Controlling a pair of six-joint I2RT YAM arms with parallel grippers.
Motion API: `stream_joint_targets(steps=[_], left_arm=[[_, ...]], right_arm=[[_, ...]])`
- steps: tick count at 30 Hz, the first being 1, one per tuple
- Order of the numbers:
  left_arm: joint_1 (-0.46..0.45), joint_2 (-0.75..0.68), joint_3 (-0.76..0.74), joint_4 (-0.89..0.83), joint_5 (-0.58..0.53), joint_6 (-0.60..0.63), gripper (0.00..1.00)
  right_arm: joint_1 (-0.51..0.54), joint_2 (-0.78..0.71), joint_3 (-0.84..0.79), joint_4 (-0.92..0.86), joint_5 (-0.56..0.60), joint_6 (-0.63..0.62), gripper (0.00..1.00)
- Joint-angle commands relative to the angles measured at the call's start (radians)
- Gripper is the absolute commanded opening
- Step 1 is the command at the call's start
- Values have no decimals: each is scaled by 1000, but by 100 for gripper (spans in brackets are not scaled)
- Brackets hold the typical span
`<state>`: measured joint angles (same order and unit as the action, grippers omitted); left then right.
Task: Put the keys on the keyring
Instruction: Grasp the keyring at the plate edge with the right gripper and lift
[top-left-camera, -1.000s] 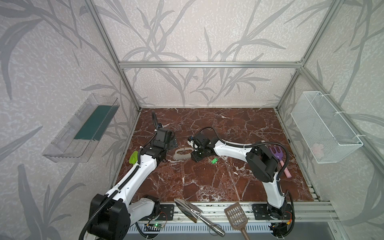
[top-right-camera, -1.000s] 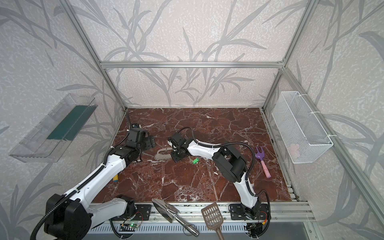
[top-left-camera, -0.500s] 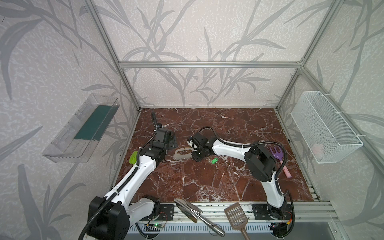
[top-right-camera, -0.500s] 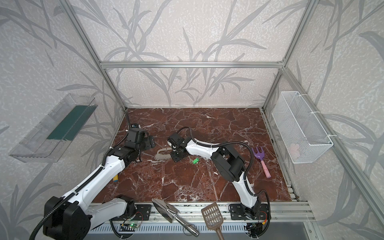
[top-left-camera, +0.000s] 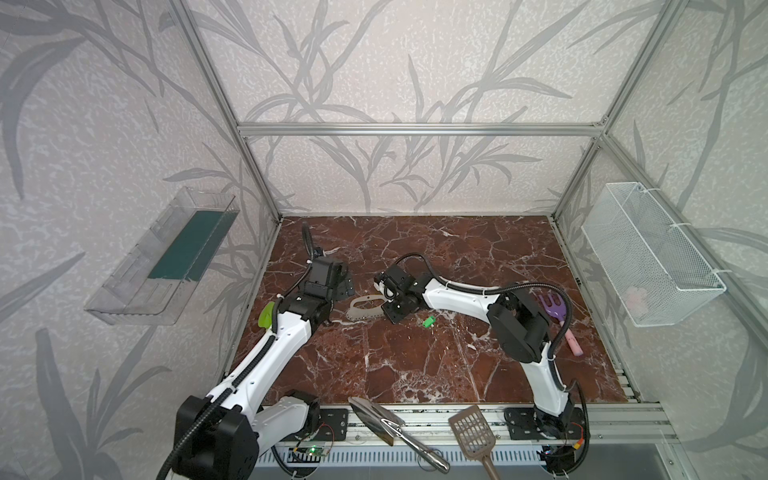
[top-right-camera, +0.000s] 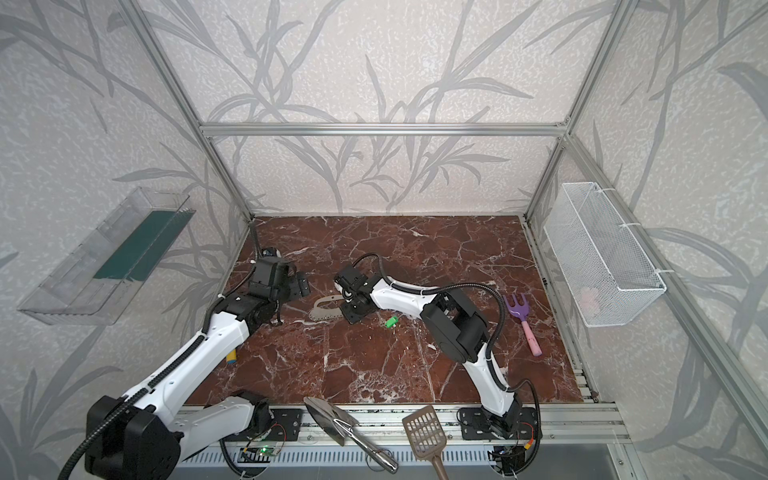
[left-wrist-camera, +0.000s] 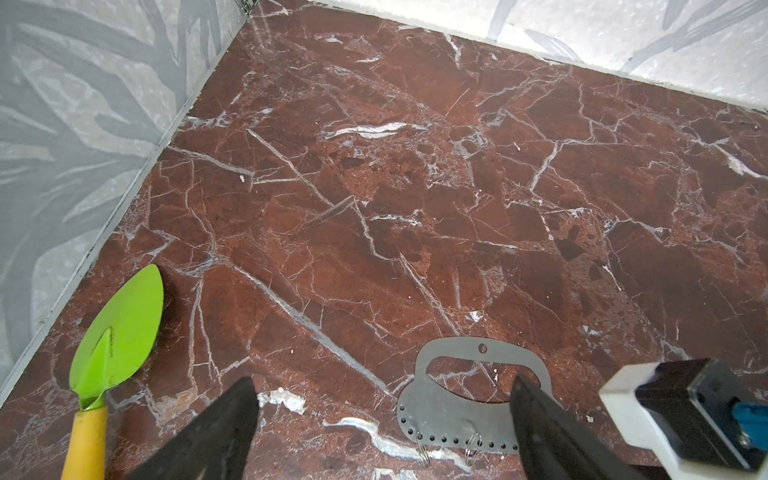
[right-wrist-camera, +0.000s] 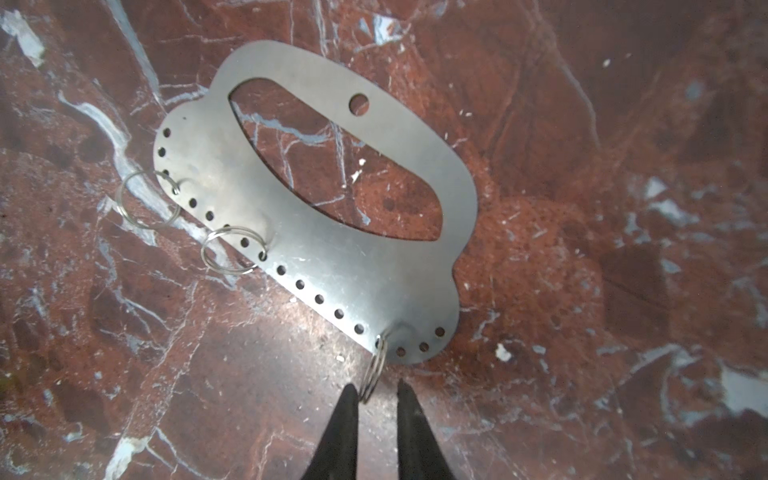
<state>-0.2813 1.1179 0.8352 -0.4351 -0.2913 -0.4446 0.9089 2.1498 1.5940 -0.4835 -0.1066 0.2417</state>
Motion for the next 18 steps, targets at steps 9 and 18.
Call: stream_joint_targets(steps=[9,18], left_arm=[[-4,-26,28,-27,-19,-8,95],[-4,-35,36,-39,-17,-7,95]], right_arm=[[4,42,63,-31,-10,-10,19],[1,39,63,-33,4,-15,6]])
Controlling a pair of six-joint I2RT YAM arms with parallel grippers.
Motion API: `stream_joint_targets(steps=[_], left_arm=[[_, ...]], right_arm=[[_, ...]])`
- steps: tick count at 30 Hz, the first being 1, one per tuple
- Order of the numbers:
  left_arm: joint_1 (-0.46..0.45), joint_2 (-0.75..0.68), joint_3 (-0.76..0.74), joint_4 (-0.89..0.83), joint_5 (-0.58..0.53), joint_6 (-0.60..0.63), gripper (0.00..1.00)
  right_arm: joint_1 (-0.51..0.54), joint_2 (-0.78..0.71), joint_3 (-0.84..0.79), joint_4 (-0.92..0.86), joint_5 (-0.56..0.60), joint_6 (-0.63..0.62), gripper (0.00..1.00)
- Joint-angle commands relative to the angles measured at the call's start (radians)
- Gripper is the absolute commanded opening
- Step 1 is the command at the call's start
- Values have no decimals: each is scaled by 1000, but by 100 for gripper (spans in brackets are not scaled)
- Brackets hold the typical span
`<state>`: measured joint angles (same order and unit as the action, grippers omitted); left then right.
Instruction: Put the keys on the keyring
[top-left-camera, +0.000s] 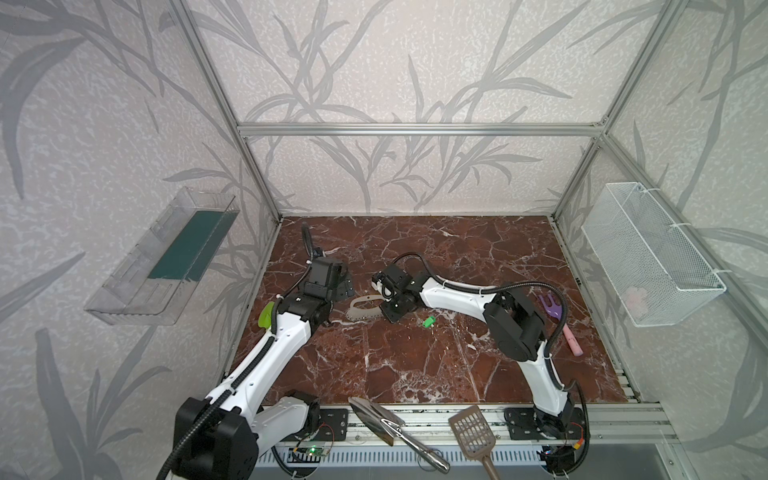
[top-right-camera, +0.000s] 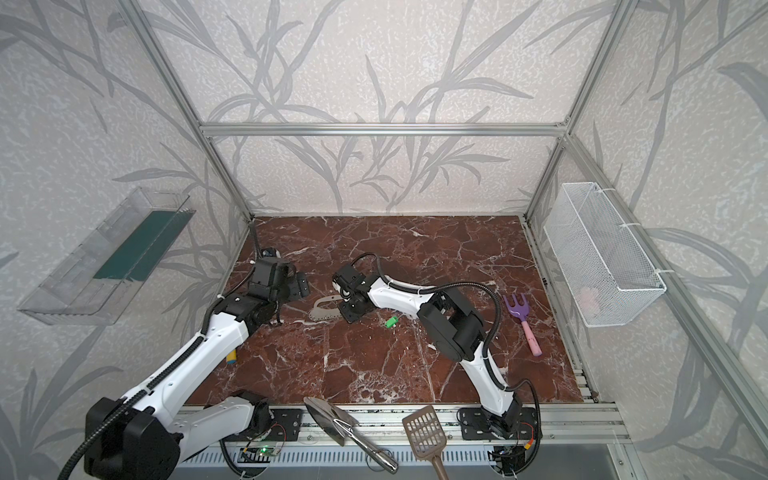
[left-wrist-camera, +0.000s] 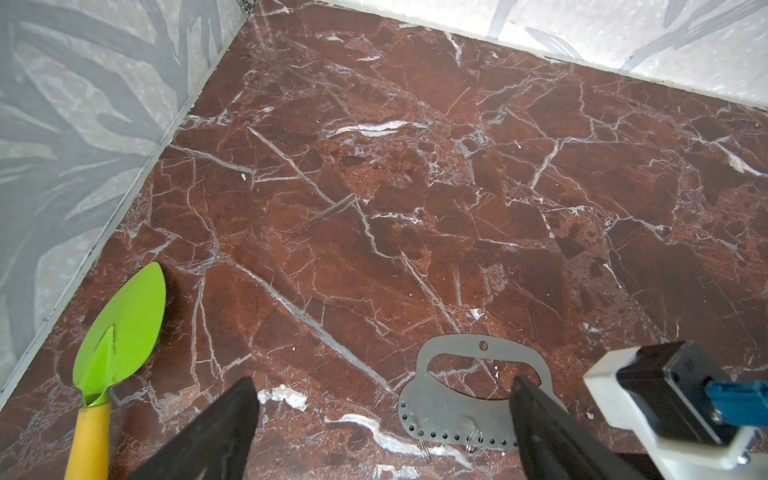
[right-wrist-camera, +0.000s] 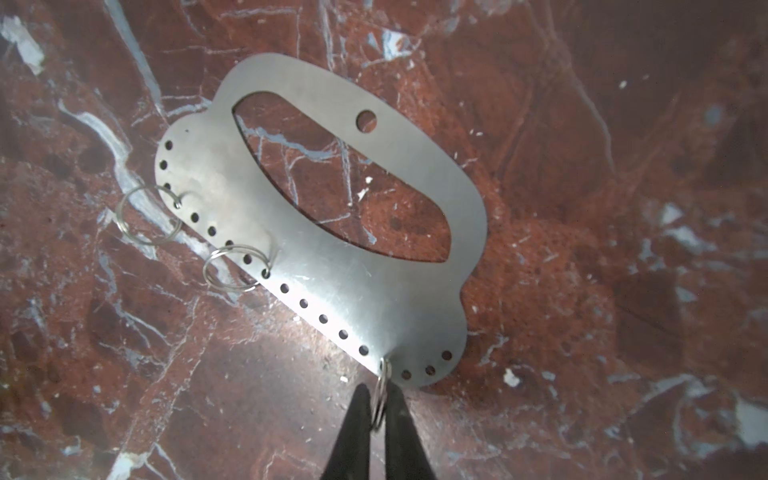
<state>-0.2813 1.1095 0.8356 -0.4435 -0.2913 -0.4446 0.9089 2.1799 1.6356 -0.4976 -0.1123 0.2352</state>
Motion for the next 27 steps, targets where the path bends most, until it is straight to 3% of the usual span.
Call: stream_joint_targets(steps=[1,8,18,27], left_arm=[[-4,-28,41,-34,-16,-8,95],[-6,-46,70,-36,14,-1,95],[-12,-59,163,16,167,44,94],[-16,-30,303,102,467,158,90]], right_arm=[[-1,8,21,-21,20,-16,2],[-59,-48,-21,21,-34,-75,0],[-122,-252,-163,222,-218,-194,0],[-189,-402,-165,406,-338,-240,0]])
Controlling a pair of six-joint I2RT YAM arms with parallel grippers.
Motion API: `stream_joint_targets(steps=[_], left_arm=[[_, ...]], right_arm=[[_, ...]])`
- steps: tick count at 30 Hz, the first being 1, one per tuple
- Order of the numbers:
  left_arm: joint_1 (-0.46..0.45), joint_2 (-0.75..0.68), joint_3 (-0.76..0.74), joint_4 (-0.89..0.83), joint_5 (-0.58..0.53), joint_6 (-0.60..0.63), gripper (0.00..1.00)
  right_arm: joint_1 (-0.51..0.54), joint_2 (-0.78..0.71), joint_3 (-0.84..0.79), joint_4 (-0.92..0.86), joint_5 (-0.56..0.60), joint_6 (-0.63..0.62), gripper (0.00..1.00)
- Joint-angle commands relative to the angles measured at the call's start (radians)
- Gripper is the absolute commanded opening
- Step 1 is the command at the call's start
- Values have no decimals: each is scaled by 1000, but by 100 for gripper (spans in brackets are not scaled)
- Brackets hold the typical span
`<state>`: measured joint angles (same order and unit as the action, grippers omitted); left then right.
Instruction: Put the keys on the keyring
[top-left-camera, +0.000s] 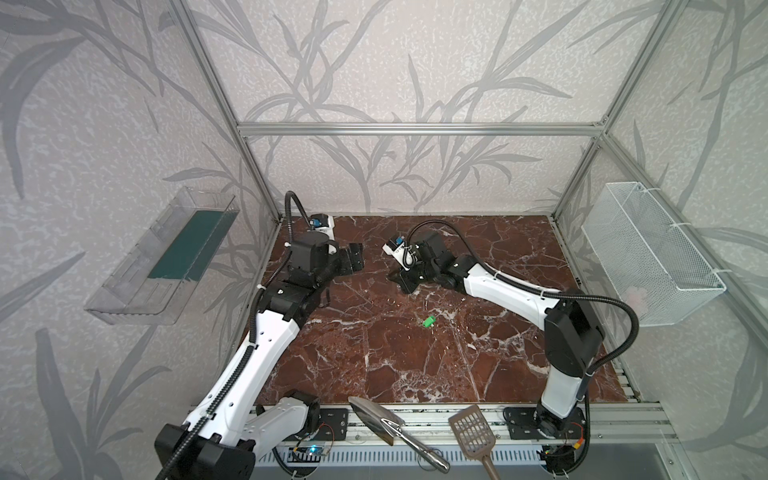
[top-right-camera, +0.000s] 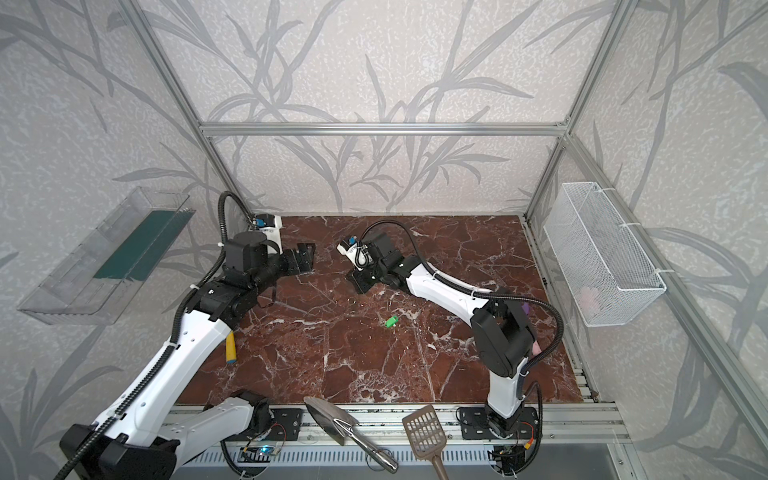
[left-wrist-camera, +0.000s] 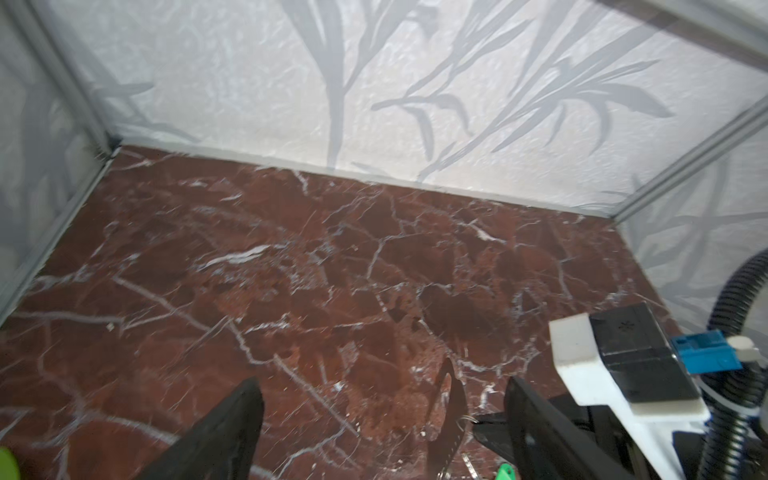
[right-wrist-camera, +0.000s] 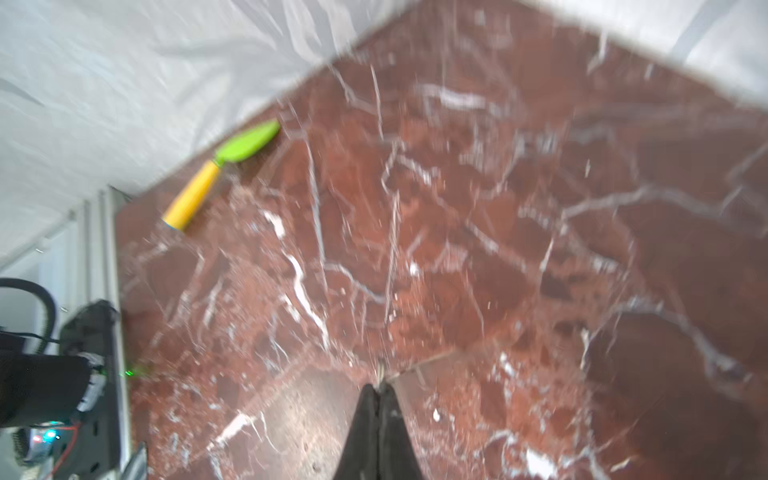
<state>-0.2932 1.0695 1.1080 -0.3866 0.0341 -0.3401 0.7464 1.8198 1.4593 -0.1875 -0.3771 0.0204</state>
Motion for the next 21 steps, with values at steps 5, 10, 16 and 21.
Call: stream_joint_targets(steps=[5,10,16,21], left_arm=[[-3,11,10,133,339,98,88],[-3,15,-31,212,507,114,83],[-3,-10,-93,299,598,139,71],[-3,-48,-157,387,600,145,59]], right_arm=[[-78,-88,24,190,-232,7,0],[-127,-107,4,327,-422,75,0],[-193,-135,-37,541,-584,218,0],[-228,-130,-54,717,-713,324,0]])
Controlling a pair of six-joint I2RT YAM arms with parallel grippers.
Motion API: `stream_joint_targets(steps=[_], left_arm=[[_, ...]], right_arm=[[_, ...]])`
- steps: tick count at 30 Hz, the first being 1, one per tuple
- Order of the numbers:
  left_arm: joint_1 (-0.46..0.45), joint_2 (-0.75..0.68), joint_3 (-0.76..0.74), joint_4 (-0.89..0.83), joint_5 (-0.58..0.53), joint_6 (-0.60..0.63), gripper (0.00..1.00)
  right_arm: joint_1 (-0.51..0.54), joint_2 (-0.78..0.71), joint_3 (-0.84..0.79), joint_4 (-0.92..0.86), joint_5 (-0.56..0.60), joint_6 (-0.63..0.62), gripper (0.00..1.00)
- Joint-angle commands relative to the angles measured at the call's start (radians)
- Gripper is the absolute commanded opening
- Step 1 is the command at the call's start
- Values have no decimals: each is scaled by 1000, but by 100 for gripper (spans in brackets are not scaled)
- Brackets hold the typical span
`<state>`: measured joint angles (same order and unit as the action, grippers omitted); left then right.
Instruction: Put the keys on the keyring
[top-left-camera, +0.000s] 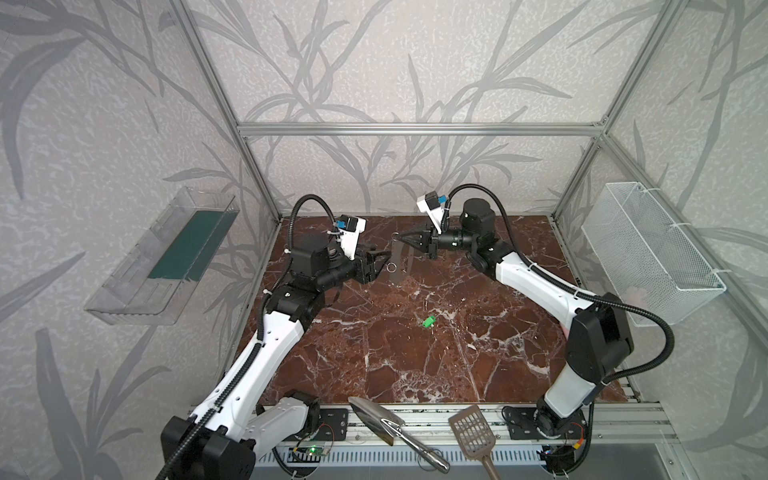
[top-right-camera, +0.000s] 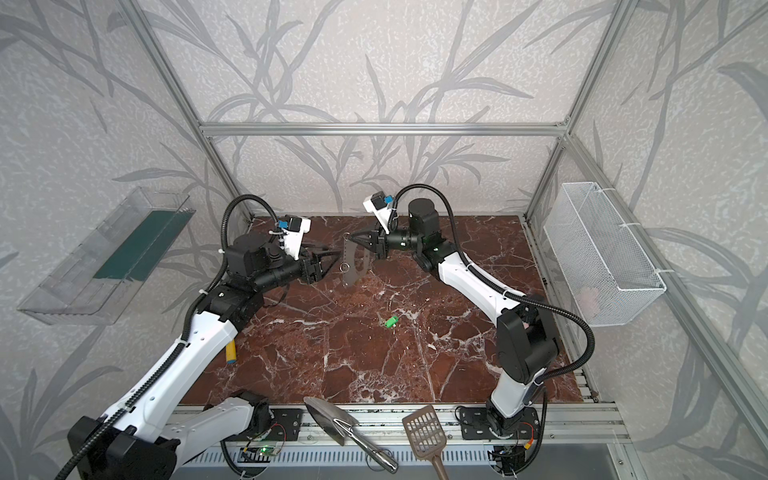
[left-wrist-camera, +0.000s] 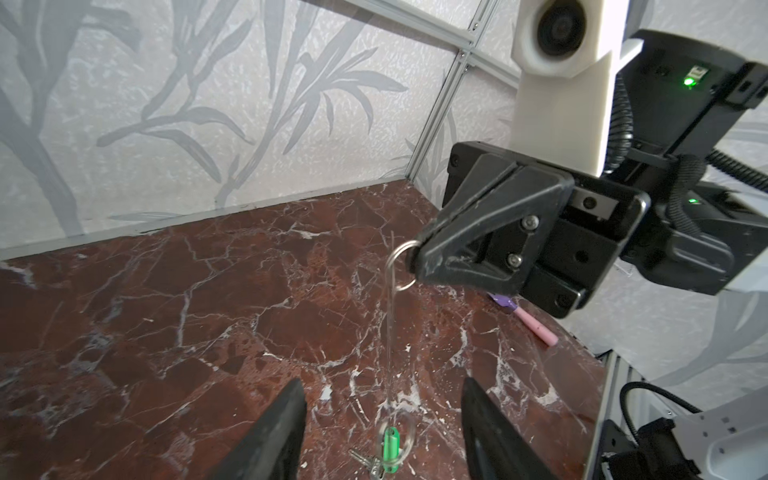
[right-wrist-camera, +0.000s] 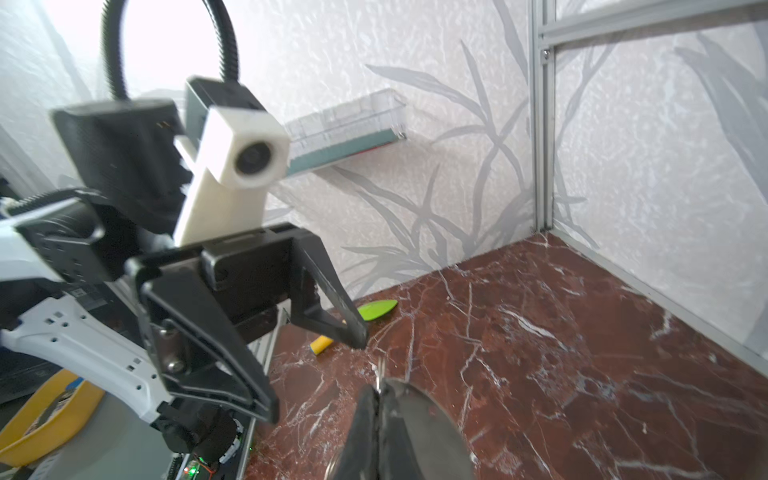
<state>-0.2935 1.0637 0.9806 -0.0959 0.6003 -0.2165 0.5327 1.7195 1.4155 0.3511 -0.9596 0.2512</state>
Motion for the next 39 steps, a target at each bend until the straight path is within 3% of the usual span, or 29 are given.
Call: stream_joint_targets(steps=[1,12,24,39], left_arm=[[-2,-49,-41,115,29,18,59],[-2,-67,-75,251,88,-14,56],[-3,-29,-96,472,204,-127,43],[-6,35,-89,555,239,-182,36]], right_arm=[[-16,-27,-9,197,-151,104,0],[-21,-5,5,313,-288,189,0],[-21,100,26,700,-370,530,0],[-20,112,30,753,-378,579,0]])
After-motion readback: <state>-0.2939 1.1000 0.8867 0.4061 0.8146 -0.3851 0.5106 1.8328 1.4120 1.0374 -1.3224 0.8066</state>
